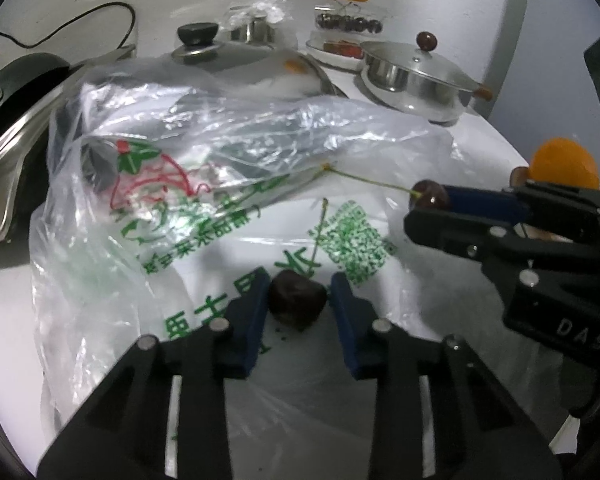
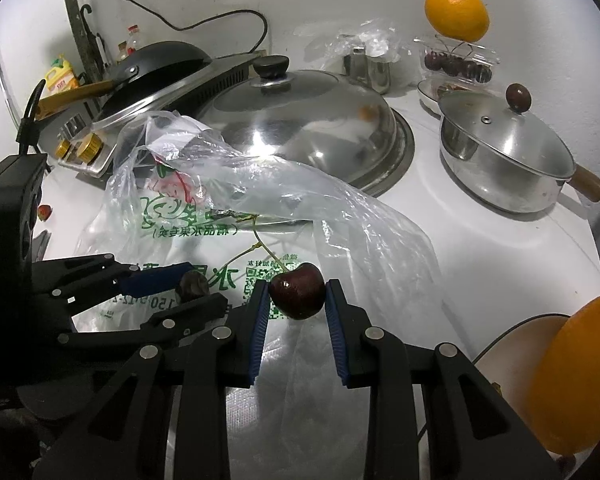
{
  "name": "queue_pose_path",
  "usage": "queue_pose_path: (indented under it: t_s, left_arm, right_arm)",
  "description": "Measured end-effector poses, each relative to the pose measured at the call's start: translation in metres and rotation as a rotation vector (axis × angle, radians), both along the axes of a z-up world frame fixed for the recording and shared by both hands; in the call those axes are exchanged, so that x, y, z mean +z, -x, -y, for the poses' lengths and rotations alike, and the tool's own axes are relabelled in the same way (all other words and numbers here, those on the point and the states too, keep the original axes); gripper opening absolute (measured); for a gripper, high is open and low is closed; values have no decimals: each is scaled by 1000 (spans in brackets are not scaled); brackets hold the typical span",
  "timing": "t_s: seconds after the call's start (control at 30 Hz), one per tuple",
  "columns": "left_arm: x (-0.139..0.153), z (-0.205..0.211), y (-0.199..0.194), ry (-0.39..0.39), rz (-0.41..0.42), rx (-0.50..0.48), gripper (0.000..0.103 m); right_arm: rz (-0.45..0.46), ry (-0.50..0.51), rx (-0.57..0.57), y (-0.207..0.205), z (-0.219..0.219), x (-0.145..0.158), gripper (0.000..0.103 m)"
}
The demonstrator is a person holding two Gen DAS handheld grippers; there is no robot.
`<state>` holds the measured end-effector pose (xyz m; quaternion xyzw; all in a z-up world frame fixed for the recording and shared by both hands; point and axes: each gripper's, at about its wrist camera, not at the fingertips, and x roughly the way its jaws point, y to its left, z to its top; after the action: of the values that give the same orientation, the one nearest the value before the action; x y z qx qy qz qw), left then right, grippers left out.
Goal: Organize fruits
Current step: 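Carry both cherries over the white plate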
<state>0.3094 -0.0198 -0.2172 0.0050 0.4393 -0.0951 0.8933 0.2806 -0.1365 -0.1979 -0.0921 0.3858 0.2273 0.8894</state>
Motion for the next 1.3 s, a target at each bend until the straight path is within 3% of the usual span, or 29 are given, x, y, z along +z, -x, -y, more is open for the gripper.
queue_pose_path:
  t_s: [0.43, 0.87, 1.07, 1.3]
  left_arm:
    - [13, -1, 10, -10, 44, -1, 31]
    - [-3, -2, -1, -27, -5, 13, 37]
    - [-3, 0, 2, -41, 14, 7, 29]
    - [1, 3, 8, -60, 31, 4, 29]
  right_arm:
    - [26, 0, -5, 13, 4, 10, 30]
    - [29, -1, -21, 18, 11, 10, 30]
    - [29, -3, -22, 19, 13, 10, 30]
    - [41, -3, -21, 24, 15, 13, 30]
